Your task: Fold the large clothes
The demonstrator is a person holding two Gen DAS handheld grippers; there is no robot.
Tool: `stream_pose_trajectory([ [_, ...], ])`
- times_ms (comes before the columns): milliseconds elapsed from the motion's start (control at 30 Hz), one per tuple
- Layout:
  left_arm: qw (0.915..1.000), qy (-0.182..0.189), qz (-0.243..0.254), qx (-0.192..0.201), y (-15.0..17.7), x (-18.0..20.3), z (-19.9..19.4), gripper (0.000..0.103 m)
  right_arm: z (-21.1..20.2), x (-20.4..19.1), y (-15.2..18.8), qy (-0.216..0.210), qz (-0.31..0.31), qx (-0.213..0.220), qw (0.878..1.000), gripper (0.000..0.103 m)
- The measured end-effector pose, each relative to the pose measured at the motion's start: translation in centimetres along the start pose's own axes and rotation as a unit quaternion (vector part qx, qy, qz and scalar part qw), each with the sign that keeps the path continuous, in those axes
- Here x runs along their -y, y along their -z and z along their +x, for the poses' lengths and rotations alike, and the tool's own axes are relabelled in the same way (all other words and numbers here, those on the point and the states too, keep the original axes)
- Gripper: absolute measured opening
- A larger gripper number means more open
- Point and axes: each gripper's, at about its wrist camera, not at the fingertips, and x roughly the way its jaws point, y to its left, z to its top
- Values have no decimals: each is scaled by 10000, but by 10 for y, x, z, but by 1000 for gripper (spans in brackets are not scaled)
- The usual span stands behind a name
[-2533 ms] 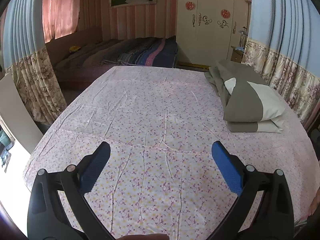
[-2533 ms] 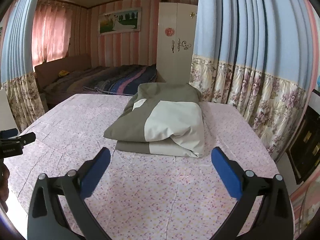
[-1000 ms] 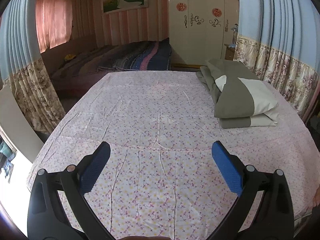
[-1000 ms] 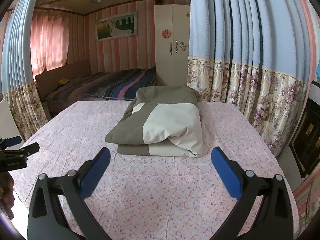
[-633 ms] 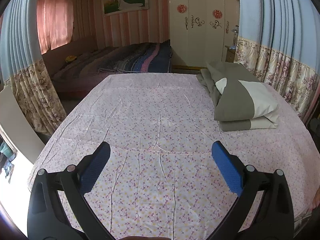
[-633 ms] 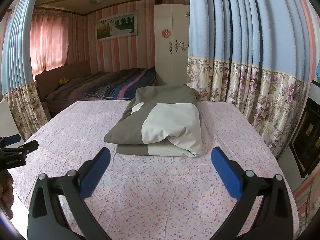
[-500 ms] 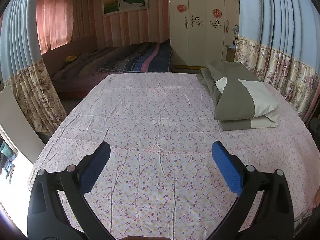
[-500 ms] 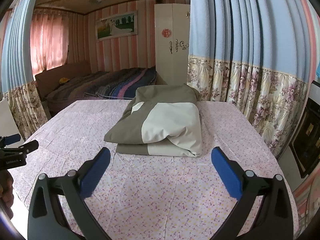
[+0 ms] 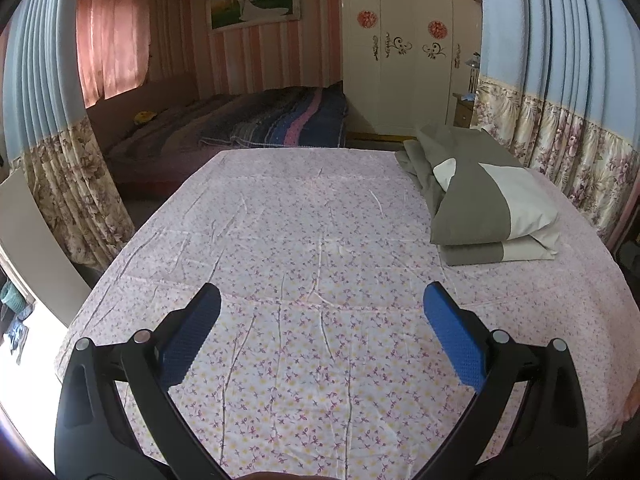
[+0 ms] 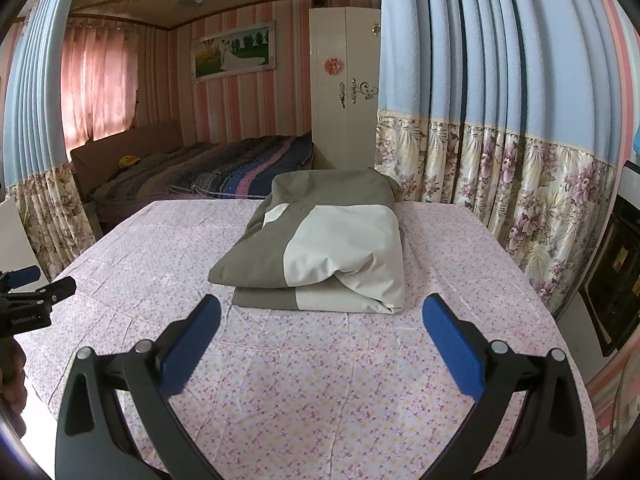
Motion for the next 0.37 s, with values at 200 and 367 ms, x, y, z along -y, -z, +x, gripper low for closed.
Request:
stream_pose_trajectory([
  [200, 9999, 131, -46, -99, 1, -3, 3, 100, 0, 1, 0, 12, -2, -10, 10000, 101],
  [367, 9995, 277, 22, -141, 4, -1, 5, 100, 1, 1, 1, 19, -22, -35, 10000, 101],
])
